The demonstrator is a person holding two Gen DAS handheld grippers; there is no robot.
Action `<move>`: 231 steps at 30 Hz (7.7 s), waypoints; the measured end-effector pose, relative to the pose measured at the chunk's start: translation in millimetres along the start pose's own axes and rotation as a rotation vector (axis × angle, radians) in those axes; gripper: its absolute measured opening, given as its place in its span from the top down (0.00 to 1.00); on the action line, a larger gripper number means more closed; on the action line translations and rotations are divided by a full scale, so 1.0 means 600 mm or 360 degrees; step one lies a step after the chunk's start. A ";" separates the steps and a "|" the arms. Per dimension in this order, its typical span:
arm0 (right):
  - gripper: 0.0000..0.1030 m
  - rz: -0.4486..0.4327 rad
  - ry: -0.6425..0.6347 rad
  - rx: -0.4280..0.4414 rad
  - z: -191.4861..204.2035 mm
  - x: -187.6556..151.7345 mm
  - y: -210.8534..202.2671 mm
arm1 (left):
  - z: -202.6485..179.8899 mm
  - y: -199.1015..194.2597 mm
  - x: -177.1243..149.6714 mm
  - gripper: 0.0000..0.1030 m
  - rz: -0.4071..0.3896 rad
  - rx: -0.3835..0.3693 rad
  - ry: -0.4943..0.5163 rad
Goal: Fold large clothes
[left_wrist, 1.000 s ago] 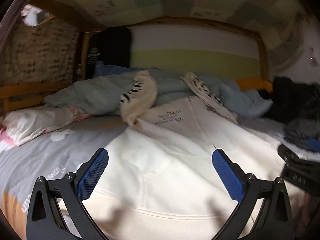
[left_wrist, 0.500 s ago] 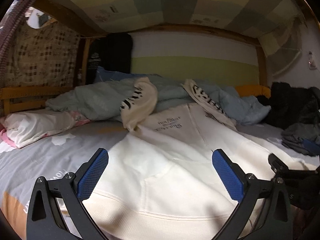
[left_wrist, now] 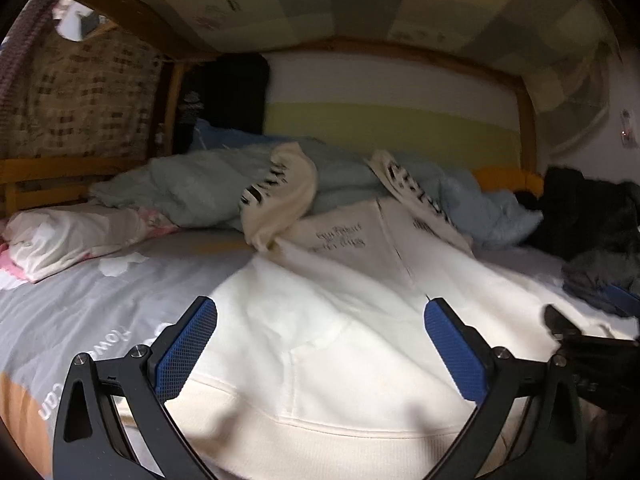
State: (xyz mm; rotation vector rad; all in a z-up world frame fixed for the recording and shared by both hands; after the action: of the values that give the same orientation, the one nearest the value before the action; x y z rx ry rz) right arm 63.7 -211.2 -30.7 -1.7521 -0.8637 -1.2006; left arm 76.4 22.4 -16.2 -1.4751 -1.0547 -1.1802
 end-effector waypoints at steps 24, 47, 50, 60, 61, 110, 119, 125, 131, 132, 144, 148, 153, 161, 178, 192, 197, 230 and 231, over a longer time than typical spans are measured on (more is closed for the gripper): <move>0.00 0.0015 -0.0110 0.0034 0.026 -0.008 -0.007 | -0.046 0.042 -0.015 0.00 0.0155 -0.0043 0.0167; 0.00 -0.0256 -0.0128 -0.0101 0.016 0.007 -0.069 | -0.067 -0.027 0.008 0.00 -0.0122 -0.0044 0.0277; 0.00 -0.0280 -0.0120 -0.0102 0.013 0.009 -0.074 | -0.065 -0.025 0.008 0.00 -0.0107 -0.0057 0.0263; 0.00 -0.0034 -0.0060 0.0011 -0.051 0.049 -0.099 | -0.001 -0.016 0.043 0.00 0.0374 0.0080 0.0118; 0.00 0.0011 -0.0030 0.0021 -0.060 0.050 -0.098 | 0.008 -0.018 0.045 0.00 0.0384 0.0106 0.0104; 0.90 0.0593 0.0764 0.0462 -0.172 -0.067 -0.017 | 0.126 -0.078 -0.010 0.96 0.0421 0.0018 -0.0373; 0.97 0.0338 0.0536 0.0170 -0.225 -0.014 -0.071 | 0.153 -0.115 0.017 0.99 0.0399 0.0222 -0.0061; 0.97 0.0382 0.0393 0.0067 -0.224 -0.025 -0.052 | 0.138 -0.111 0.003 0.52 0.0415 0.0150 -0.0074; 0.86 0.0688 0.0432 0.0285 -0.225 -0.051 -0.011 | 0.137 -0.083 0.001 0.26 0.0589 0.0129 0.0015; 0.86 0.0785 0.0400 0.0365 -0.224 -0.054 0.004 | 0.141 -0.074 0.000 0.26 0.0630 0.0118 0.0025; 0.74 0.1010 -0.0159 0.0522 -0.203 -0.152 -0.011 | 0.107 0.009 -0.032 0.19 0.0771 0.0053 0.0212; 0.72 0.0872 -0.0184 0.0518 -0.168 -0.141 -0.027 | 0.099 0.017 -0.086 0.19 0.0890 0.0073 0.0288; 0.72 0.0897 -0.0266 0.0550 -0.145 -0.148 -0.024 | 0.105 0.019 -0.109 0.15 0.0908 0.0092 0.0310; 0.57 0.0740 0.0157 0.0302 -0.209 -0.085 0.050 | 0.100 0.012 -0.097 0.14 0.0865 0.0115 0.0326; 0.46 0.0466 0.0025 -0.0272 -0.306 -0.046 0.052 | 0.002 -0.101 -0.180 0.08 0.1045 -0.0118 0.0833; 0.43 0.0580 -0.0125 -0.0278 -0.290 -0.083 0.058 | 0.238 -0.079 -0.102 0.14 0.0908 0.0238 -0.0464; 0.42 0.0596 -0.0087 -0.0249 -0.293 -0.084 0.061 | 0.247 -0.067 -0.099 0.14 0.0899 0.0319 -0.0372; 0.32 0.0617 -0.0285 -0.0195 -0.200 -0.013 0.315 | 0.301 0.141 -0.037 0.13 0.0983 0.0330 -0.0028; 0.32 0.0638 -0.0271 -0.0169 -0.197 -0.021 0.314 | 0.293 0.130 -0.033 0.13 0.0964 0.0294 -0.0030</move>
State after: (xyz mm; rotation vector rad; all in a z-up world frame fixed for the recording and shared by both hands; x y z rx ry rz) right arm 178.7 -398.6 -64.7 -2.0181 -0.5138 -0.8545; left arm 179.7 178.7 -64.4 -1.5097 -0.6337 -0.6228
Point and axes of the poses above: each gripper's, at about its wrist camera, not at the fingertips, and y roughly the way its jaws point, z to its left, x to its top, the point moved 10 cm from there along y, roughly the way its jaws point, and after that the axes turned 11 degrees about -x, right-handed, at the moved point
